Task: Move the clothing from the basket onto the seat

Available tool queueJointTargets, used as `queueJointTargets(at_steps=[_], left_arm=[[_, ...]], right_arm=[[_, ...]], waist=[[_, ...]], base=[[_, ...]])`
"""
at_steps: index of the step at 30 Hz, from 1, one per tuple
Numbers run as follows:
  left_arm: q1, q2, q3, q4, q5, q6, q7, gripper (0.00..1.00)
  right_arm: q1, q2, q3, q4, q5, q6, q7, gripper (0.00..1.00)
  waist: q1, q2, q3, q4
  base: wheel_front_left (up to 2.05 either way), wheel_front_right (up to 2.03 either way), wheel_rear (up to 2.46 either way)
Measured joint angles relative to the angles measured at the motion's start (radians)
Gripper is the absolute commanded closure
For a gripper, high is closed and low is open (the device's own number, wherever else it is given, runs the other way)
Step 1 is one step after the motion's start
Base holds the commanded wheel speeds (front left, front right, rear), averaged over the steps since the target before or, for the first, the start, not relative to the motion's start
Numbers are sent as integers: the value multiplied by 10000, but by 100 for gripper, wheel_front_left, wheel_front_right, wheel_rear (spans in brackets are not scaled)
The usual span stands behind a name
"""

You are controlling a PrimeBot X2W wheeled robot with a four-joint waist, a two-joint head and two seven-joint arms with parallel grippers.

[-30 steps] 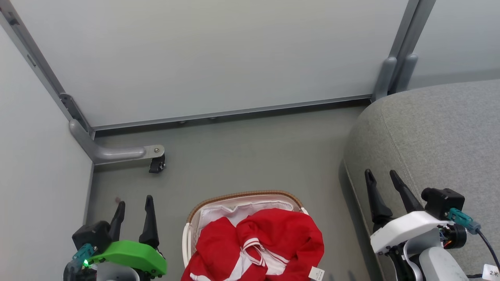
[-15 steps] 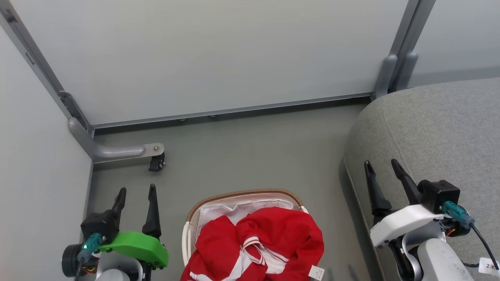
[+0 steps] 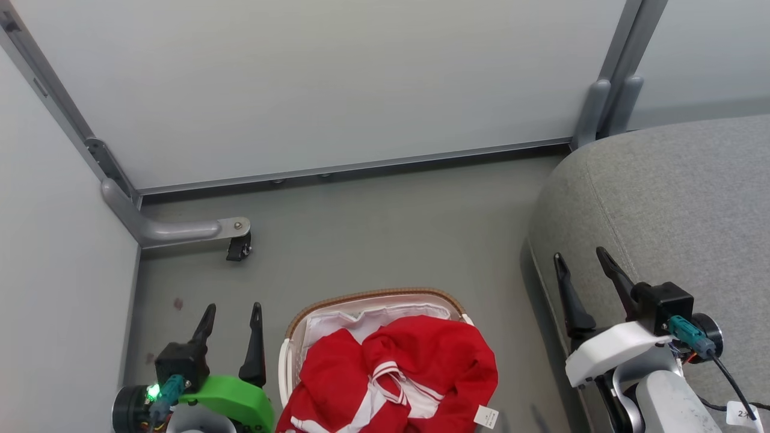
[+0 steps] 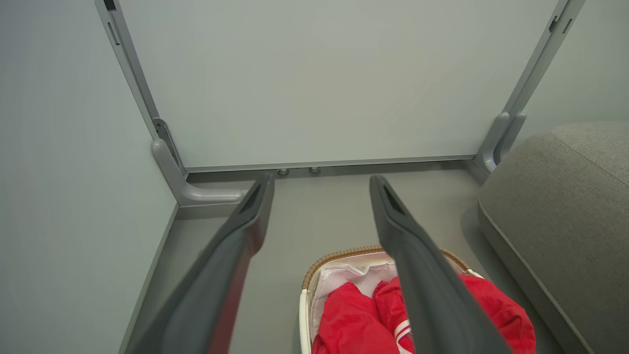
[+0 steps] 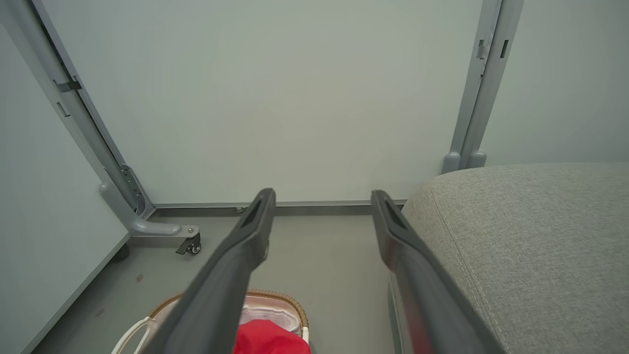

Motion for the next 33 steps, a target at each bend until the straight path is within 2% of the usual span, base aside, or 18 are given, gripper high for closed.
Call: queueJointTargets(at_steps=[12, 18, 24, 33], left_arm=[[-892, 0, -756, 546, 539, -115, -184, 0], [-1748, 0, -1083, 1166, 441, -153, -199, 0], [-2736, 33, -1839, 1716, 426, -161, -199, 0], [-3847, 460, -2878, 2974, 148, -169, -198, 0]], right_arm=[[-863, -4, 228, -642, -671, 4, -176, 0], [-1506, -8, 360, -1030, -602, 4, -178, 0], [-2138, -8, 512, -1532, -474, 4, -188, 0], [-2860, -10, 970, -2054, -119, 4, -192, 0]], waist=[[0, 0, 1193, -168], [0, 0, 2147, -343], [0, 0, 3183, -559], [1, 0, 4697, -970]], base=[[0, 0, 0], [0, 0, 0], [0, 0, 0], [0, 0, 0]])
